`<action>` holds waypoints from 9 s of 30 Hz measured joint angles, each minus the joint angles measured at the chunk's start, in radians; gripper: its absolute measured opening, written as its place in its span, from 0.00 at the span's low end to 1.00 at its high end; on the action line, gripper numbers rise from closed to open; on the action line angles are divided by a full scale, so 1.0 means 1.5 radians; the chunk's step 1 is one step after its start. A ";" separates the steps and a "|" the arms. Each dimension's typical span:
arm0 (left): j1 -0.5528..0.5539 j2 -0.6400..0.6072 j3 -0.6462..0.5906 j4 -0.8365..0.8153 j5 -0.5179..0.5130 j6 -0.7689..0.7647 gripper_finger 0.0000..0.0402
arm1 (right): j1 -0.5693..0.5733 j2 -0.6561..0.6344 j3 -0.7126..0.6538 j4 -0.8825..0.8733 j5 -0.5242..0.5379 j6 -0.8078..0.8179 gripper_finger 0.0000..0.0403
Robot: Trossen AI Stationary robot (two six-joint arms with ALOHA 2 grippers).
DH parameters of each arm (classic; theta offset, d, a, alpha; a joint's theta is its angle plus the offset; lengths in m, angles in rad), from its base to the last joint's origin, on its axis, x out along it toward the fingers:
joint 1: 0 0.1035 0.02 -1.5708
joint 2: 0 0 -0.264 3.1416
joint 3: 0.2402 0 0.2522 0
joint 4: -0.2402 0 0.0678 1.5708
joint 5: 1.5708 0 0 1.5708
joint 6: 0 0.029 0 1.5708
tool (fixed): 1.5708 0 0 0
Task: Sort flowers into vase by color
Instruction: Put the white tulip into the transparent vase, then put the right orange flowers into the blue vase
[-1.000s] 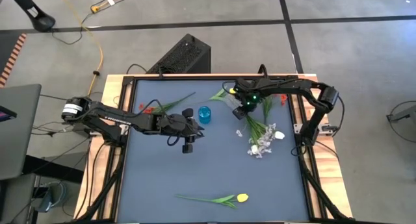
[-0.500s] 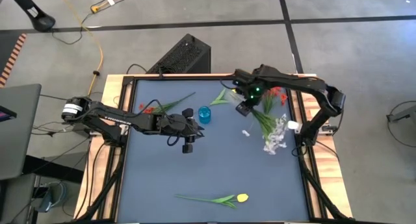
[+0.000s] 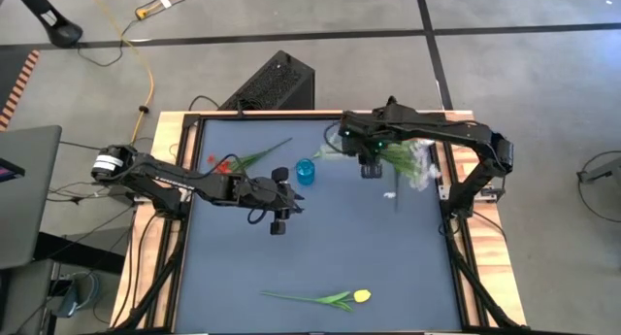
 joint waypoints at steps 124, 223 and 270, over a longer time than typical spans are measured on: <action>-0.007 0.000 0.000 0.019 -0.078 -0.063 0.31 | 0.297 0.111 -0.355 0.137 0.651 -0.454 0.98; -0.014 0.000 0.001 0.002 -0.063 -0.054 0.31 | 0.496 -0.164 -0.292 0.086 -0.147 0.590 0.94; 0.021 -0.054 0.000 -0.084 -0.042 -0.011 0.31 | -0.227 -0.277 -0.745 0.535 -0.016 0.731 0.70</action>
